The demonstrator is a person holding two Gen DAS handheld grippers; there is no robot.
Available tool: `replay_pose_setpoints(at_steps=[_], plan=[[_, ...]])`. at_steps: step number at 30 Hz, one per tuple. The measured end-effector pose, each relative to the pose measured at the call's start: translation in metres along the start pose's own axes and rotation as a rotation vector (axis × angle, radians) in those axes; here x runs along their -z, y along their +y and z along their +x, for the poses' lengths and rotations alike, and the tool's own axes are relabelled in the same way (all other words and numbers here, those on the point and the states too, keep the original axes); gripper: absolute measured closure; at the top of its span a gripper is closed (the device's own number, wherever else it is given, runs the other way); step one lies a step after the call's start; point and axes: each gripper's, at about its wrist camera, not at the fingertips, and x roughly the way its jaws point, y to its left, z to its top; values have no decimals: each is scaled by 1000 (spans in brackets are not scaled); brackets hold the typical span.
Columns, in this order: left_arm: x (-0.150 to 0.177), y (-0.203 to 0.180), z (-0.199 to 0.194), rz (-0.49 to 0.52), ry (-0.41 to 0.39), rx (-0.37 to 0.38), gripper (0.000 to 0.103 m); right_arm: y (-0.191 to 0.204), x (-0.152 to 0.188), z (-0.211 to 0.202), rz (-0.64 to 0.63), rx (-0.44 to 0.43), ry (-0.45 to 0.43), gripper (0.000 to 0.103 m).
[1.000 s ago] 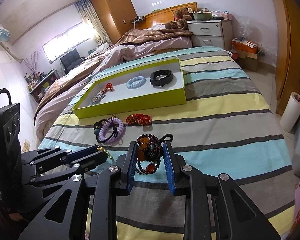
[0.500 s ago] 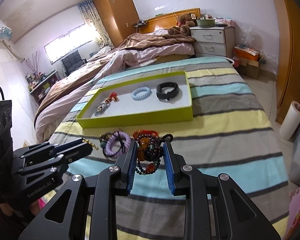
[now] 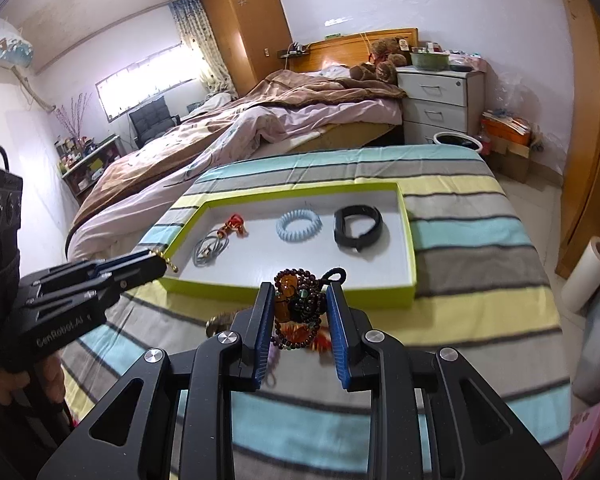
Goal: Organize jewelry
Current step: 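Carry the bracelet and brooch into the green box and open both tools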
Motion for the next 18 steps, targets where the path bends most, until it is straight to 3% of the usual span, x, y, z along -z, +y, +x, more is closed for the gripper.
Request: replay_pose_setpoints(at_steps=[18], plan=[[-49,31,78,-66,65,63,88,-5,-25,63,-38,6,94,76]])
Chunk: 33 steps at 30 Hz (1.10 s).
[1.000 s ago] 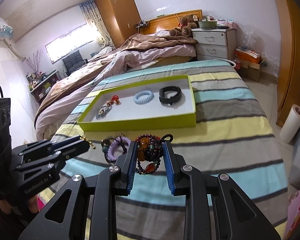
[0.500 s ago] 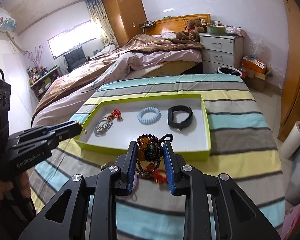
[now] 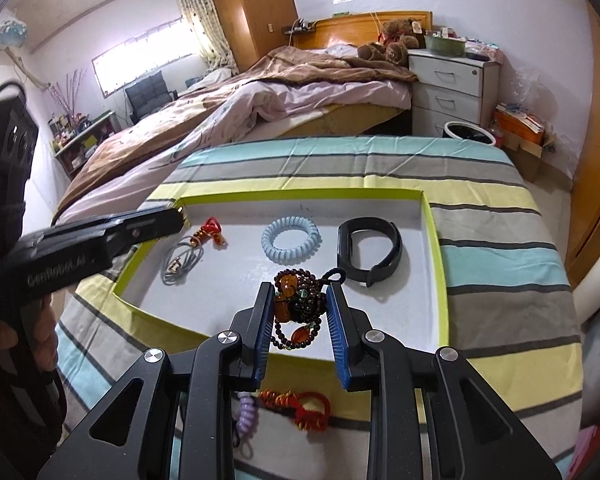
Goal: Organize jewelry
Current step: 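Carry the bracelet and brooch into the green box and open both tools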
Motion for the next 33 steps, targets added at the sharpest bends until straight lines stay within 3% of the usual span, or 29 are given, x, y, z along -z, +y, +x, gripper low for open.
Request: replay_pose_setpoints(at_steps=[18,33], plan=[[-4,5,64,8,103,-28,88,1,3,40,-84,59,103,76],[-3,11,75,-18,133,-38,88,0,2,39,-85,67,100,76]])
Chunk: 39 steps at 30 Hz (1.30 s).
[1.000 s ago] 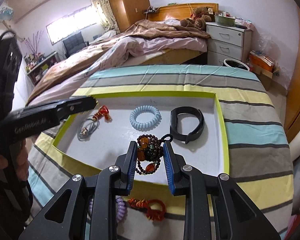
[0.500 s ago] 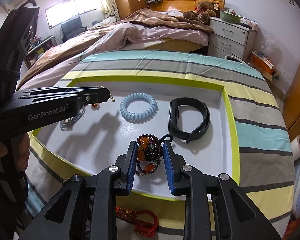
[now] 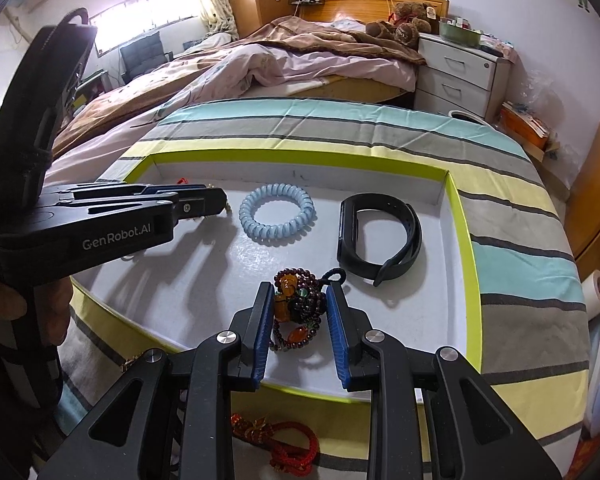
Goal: Organize jewelry
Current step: 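Carry the bracelet and brooch into the green box and open both tools, then withdraw both open tools from the box back over the pile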
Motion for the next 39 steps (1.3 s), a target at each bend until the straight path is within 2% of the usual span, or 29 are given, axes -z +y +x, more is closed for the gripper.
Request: replay_pose_setpoints(at_steps=[10,12,14,20,24,28,34,37,39], plan=[[0,0,-2,0,-6,-12,86,0,0,0,2,0,0,75],[0,-1,-2,1,-5,-16,85,0,1,1,8,-1,0,71],[0,-2,-5,3,-10,-14,83,0,2,1,14,-5,-1,67],[1,-5,-14,4,-28,-13,72,2,2,-3,17,-5,-15,65],[5,-8,-25,10,-42,-5,70,2,3,-9,29,-12,-30,61],[11,-10,-39,6,-60,0,61,0,2,-17,51,-27,-50,61],[23,-10,-69,-8,-103,-1,60,3,6,-32,65,-30,-83,61],[33,-10,-85,-23,-129,3,51,2,12,-42,73,-31,-96,60],[42,-8,-96,-38,-136,6,50,2,16,-49,76,-33,-105,60]])
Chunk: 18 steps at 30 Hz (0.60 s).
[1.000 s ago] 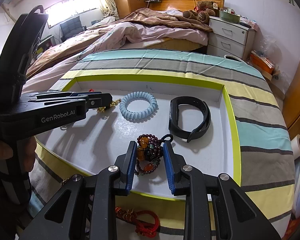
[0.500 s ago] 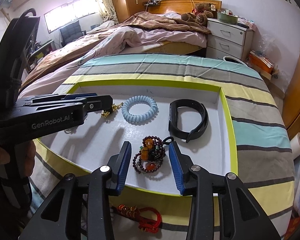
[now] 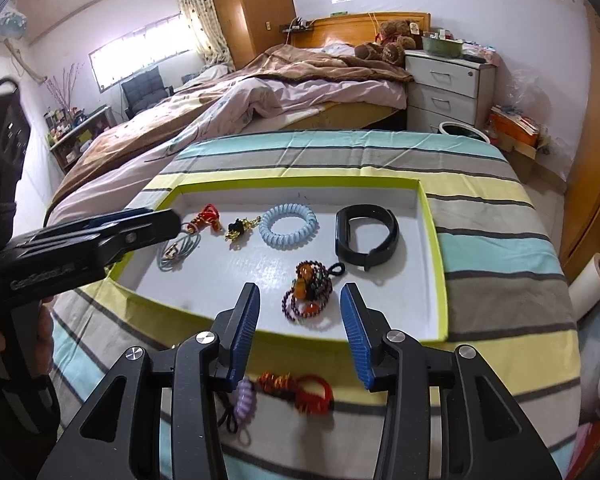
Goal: Organize jewelry
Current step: 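Withdraw both open tools from the box back over the pile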
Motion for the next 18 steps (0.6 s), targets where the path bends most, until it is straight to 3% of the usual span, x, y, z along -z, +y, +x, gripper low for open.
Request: replay_pose_setpoints(at_steps=[11,18], plan=[[42,14,-47,-56,-36,-6,49,4,27,-25,1,-31,-8,59],[77,30,-60,-110,-7,-26,49,25,41,-21,-36,-111,19,59]])
